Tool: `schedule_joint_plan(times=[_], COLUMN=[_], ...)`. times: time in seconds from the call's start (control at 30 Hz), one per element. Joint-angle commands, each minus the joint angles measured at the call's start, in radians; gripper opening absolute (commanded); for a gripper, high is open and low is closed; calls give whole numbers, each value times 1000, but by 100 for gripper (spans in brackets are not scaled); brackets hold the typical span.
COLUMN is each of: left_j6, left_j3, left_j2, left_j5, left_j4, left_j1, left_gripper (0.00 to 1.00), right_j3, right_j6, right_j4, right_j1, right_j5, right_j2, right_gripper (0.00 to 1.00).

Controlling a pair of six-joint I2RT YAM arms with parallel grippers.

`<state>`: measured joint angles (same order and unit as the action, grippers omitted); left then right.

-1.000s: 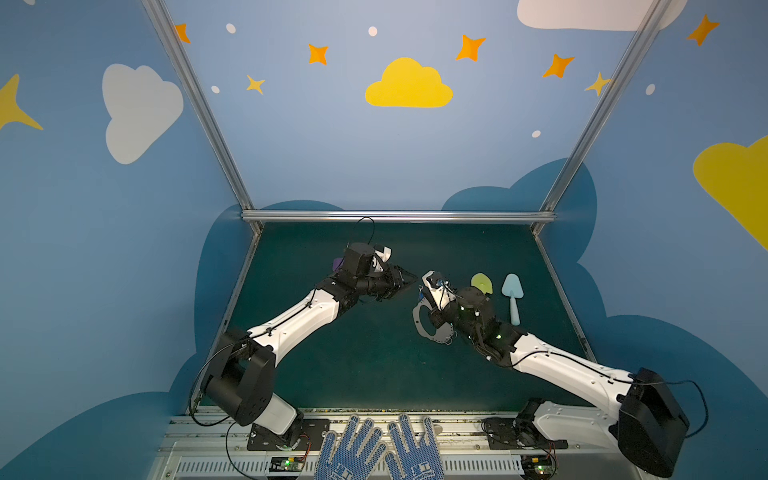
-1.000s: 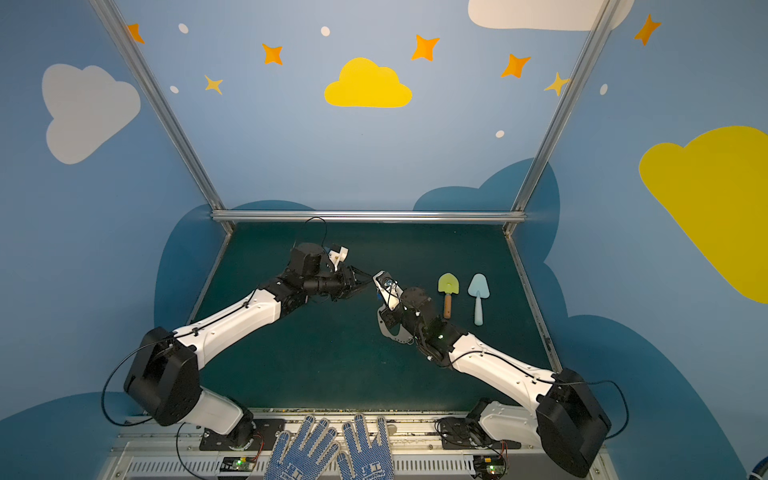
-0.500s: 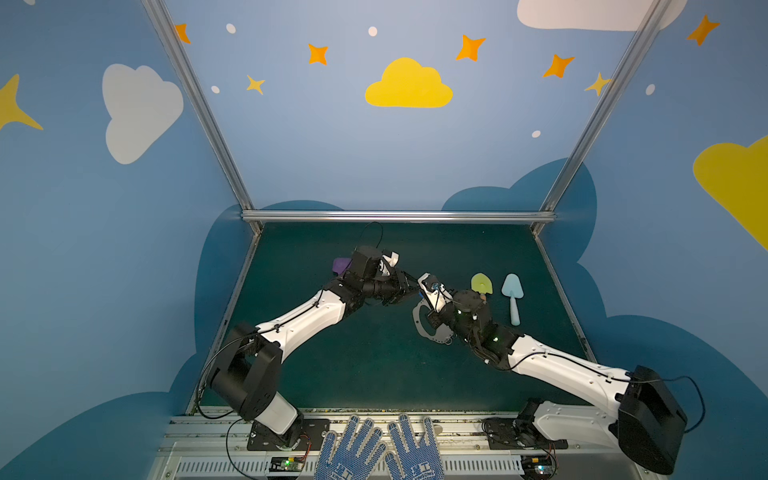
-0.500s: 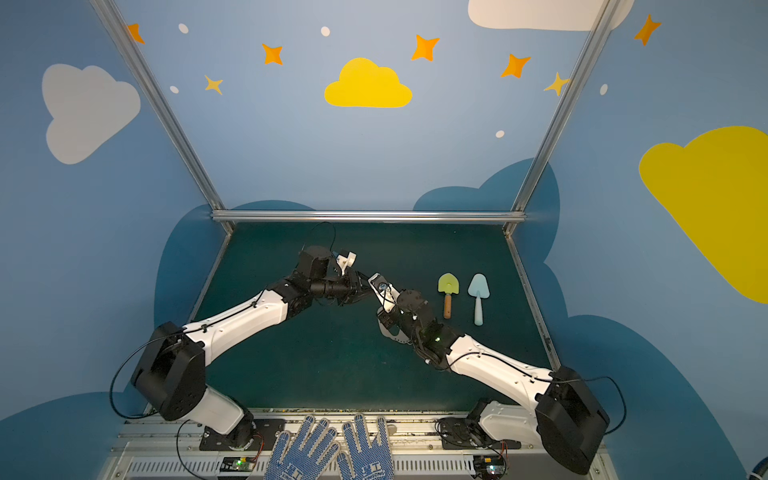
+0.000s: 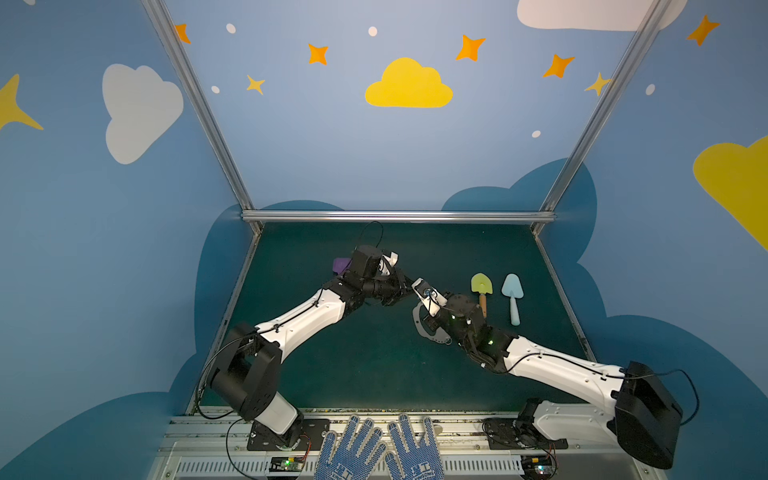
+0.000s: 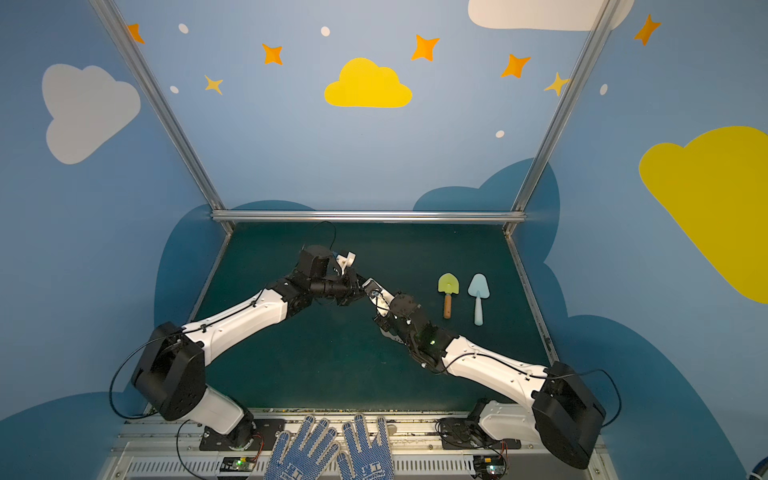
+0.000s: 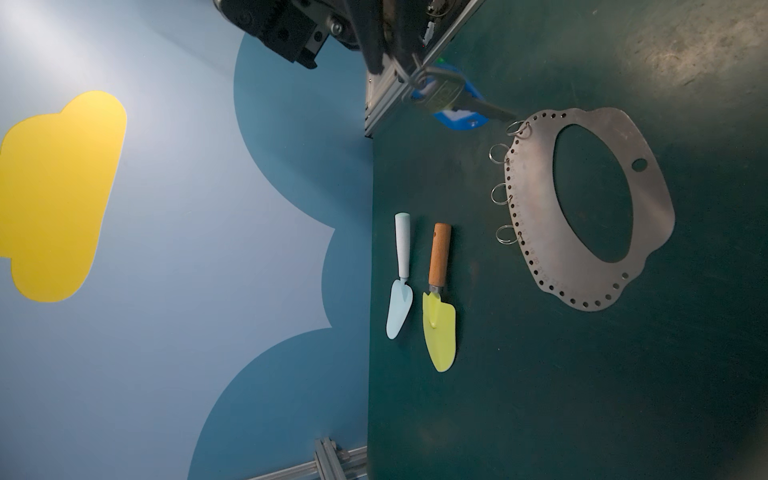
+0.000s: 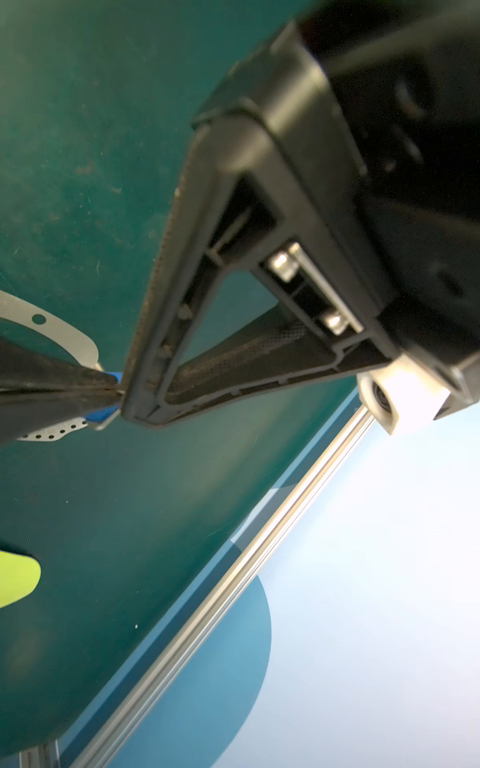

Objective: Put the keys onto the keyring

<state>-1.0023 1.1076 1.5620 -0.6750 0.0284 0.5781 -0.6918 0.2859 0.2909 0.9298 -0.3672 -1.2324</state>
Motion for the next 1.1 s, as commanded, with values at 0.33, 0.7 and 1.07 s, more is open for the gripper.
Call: schedule_joint_plan(times=[0.33, 0.7, 1.07], left_j6=[71, 223, 346], left_j3=[36, 186, 301], left_j2=[-3, 100, 157], left_j5=[-45, -156, -239], left_j4=[-28, -304, -500], left_j1=[-46, -110, -110], left_gripper=[4, 4, 4], right_j3=[-23, -60, -29], right_j6=[-218, -724, -1034], right_j4=[-144, -167, 257], right_j1=[-61, -421, -519], right_j5=[44, 891, 1282], right_j2=[96, 68, -151], right_gripper=[27, 27, 27])
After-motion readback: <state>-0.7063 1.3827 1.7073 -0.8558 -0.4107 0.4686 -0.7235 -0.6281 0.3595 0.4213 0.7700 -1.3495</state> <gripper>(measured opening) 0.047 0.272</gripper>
